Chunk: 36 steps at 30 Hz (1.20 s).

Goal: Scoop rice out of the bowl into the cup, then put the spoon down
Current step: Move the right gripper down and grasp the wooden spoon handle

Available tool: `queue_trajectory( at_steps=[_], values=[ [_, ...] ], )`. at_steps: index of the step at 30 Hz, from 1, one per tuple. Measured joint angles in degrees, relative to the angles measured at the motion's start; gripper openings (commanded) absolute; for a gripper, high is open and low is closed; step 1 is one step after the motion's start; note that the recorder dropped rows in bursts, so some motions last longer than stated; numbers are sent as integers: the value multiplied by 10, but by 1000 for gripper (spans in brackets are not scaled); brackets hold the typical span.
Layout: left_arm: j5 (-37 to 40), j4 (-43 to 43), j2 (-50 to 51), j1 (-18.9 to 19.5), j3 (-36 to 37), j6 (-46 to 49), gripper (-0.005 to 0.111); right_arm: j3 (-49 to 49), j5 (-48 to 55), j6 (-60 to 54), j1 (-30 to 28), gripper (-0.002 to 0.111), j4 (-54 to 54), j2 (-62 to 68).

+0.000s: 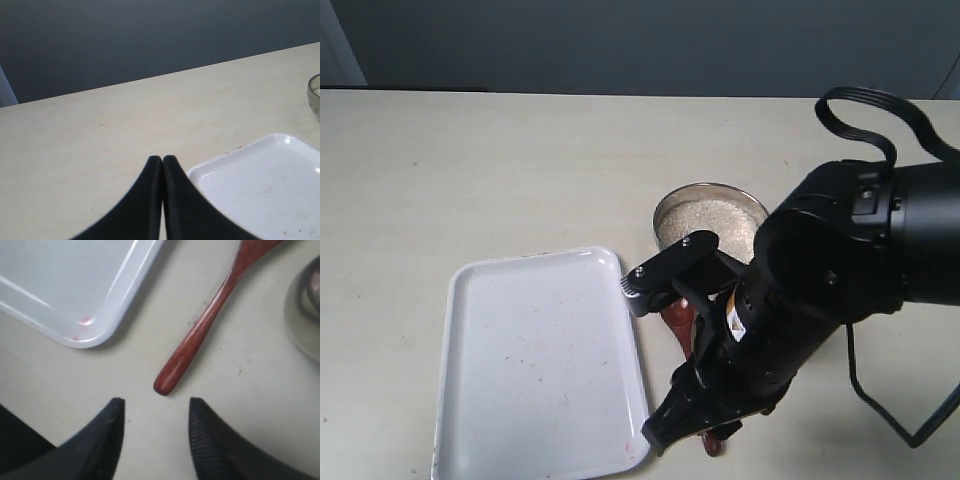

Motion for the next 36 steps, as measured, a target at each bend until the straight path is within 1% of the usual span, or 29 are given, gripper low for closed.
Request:
queue_trajectory(
  at_steps=[2, 4, 9, 12, 15, 19, 32, 33, 35, 36],
  values=[
    [0, 0, 0, 0, 0, 0, 0, 0, -3, 3, 0, 59, -4, 0],
    [0, 0, 0, 0, 0, 0, 0, 0, -8, 13, 0, 56, -9, 2],
    [0, 0, 0, 0, 0, 0, 0, 0, -25, 41, 1, 38, -42, 31],
    [0, 0, 0, 0, 0, 0, 0, 0, -35, 46, 1, 32, -50, 48],
    [0, 0, 0, 0, 0, 0, 0, 0, -47, 50, 1, 35, -50, 59],
    [0, 0, 0, 0, 0, 0, 0, 0, -65, 69, 1, 48, -50, 74],
    [0, 0, 0, 0, 0, 0, 0, -1, -101, 103, 1, 49, -58, 141],
    [0, 0, 0, 0, 0, 0, 0, -1, -103, 104, 1, 47, -58, 147],
    [0, 0, 0, 0, 0, 0, 0, -2, -103, 104, 1, 37, -59, 150],
    [0, 0, 0, 0, 0, 0, 0, -2, -103, 104, 1, 28, -59, 151]
  ],
)
